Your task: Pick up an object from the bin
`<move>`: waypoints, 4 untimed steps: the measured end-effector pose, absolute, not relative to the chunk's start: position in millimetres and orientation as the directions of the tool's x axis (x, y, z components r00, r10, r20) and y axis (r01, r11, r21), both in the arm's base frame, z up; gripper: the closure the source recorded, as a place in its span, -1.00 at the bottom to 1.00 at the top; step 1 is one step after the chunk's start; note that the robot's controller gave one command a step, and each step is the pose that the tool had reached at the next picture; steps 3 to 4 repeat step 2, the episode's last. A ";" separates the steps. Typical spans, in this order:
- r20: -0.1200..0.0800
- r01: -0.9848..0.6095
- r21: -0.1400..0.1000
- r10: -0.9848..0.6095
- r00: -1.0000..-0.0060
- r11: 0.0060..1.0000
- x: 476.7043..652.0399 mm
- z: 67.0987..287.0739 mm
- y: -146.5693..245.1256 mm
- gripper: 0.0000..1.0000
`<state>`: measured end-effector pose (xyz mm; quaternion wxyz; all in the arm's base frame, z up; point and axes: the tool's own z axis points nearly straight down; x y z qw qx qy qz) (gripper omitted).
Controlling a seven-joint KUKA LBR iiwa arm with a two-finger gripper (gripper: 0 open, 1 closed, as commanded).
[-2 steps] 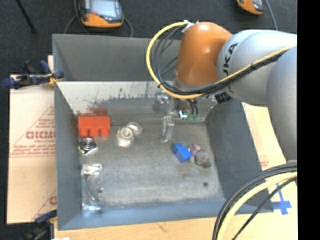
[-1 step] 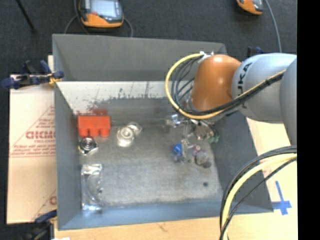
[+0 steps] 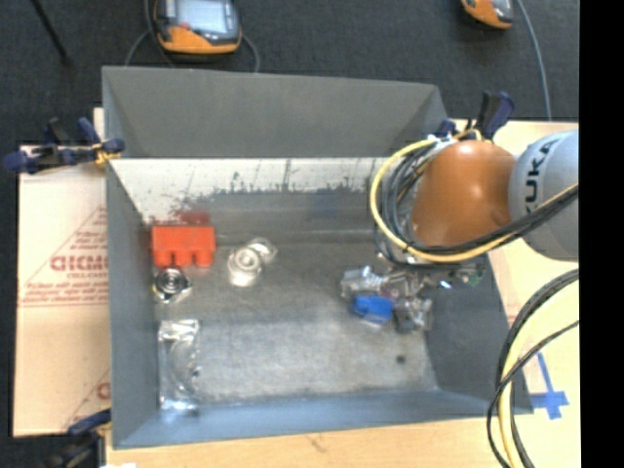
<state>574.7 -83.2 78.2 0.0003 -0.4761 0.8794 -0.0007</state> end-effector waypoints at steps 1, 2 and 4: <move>-0.003 -0.835 -0.001 -0.835 -0.550 0.550 575.3 78.8 -82.2 1.00; -0.004 -0.813 -0.009 -0.813 -0.582 0.582 549.8 209.9 -89.1 1.00; -0.004 -0.813 -0.009 -0.813 -0.582 0.582 549.8 209.9 -89.1 1.00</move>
Offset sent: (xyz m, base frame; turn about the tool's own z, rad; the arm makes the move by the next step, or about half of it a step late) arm 0.0000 0.0000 0.0000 0.0000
